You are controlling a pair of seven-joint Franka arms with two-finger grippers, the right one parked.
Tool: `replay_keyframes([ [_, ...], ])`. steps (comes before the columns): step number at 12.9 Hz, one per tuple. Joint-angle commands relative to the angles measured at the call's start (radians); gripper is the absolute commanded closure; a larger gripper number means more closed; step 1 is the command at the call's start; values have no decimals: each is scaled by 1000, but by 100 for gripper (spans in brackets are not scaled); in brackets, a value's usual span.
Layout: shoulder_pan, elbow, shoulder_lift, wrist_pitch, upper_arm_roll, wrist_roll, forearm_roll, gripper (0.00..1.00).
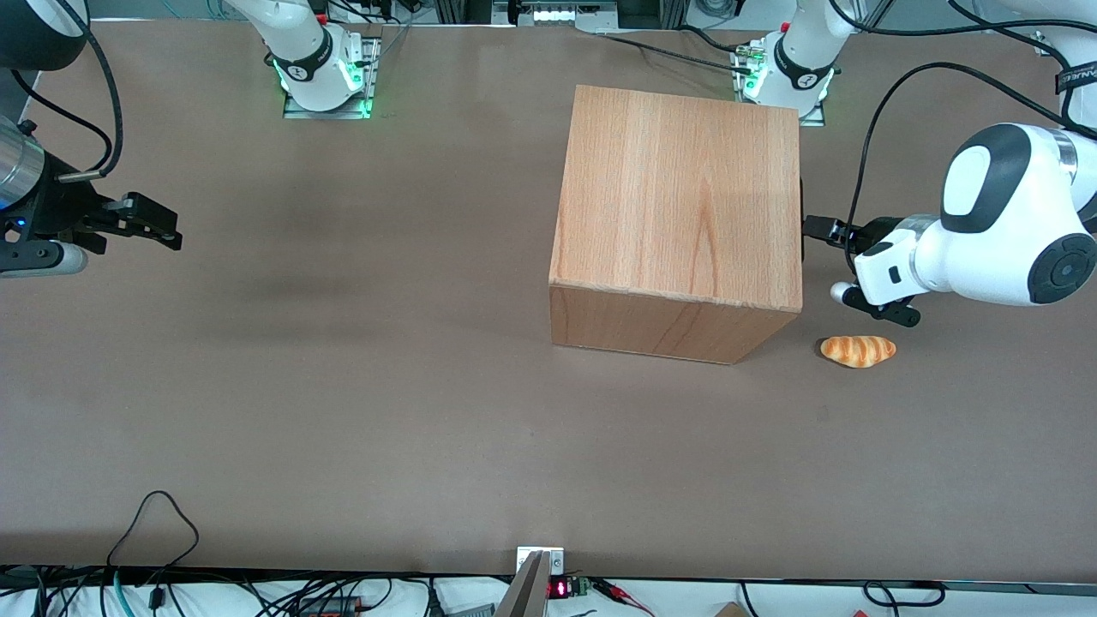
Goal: Open top drawer with left arm
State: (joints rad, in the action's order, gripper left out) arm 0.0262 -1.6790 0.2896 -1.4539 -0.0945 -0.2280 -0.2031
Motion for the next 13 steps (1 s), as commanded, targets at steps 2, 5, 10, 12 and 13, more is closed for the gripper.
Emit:
replay_keyframes([
  [2, 6, -40, 9, -55, -2, -51, -24, 0],
  [5, 6, -60, 11, -83, -2, -63, -24, 0],
  [10, 8, -79, 13, -146, -2, -93, -12, 0],
  [12, 20, -79, 14, -169, -1, -97, -7, 0],
  [13, 21, -79, 19, -183, -1, -97, -6, 0],
])
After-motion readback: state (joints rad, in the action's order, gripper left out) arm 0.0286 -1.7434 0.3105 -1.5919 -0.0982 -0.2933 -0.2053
